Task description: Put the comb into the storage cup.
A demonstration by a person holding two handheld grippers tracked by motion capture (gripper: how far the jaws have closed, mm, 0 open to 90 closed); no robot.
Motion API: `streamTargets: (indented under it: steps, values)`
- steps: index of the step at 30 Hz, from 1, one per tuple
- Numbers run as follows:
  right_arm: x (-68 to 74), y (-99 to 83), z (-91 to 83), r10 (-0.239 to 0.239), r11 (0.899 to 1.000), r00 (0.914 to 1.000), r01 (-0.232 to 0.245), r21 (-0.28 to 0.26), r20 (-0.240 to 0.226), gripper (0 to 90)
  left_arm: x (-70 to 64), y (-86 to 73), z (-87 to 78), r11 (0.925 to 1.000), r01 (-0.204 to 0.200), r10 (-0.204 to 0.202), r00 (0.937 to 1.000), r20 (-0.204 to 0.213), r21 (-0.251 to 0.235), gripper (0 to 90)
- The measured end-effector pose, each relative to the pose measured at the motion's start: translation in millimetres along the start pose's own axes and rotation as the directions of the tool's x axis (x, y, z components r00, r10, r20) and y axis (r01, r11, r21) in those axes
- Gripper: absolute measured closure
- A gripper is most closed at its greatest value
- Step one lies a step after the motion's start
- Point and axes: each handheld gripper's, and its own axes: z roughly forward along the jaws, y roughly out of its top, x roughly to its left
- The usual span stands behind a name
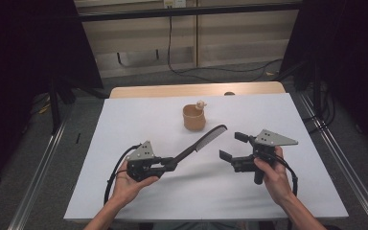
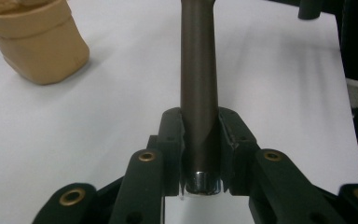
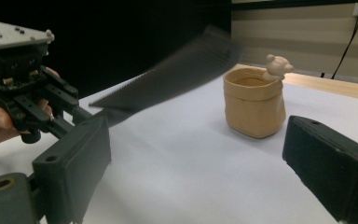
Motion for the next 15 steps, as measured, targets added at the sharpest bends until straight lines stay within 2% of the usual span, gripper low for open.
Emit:
streamTargets:
  steps: [7, 10, 12, 15]
  values:
    - [8.5, -3.1, 7.7, 0.046, 0.997, 0.9956, -0.051, -0.059, -0.081, 6.2, -0.4, 3.9, -1.5, 0.9989, 0.000, 0.000, 1.0000, -0.004, -0.047, 72.9]
    - [11.7, -4.7, 10.2, 0.071, 0.994, 0.9920, -0.079, -0.072, -0.104, 5.9, -2.4, 4.3, 0.5, 0.9989, -0.011, 0.011, 0.9999, -0.010, -0.046, 72.9]
    - [14.2, -6.1, 11.3, 0.071, 0.994, 0.9913, -0.080, -0.078, -0.111, 5.8, -4.5, 5.3, 1.1, 0.9987, -0.012, 0.011, 0.9999, -0.013, -0.049, 72.9]
    - [19.0, -9.0, 14.1, 0.096, 0.990, 0.9856, -0.109, -0.090, -0.139, 5.7, -6.6, 8.1, 0.9, 0.9980, -0.017, 0.017, 0.9998, -0.010, -0.060, 72.9]
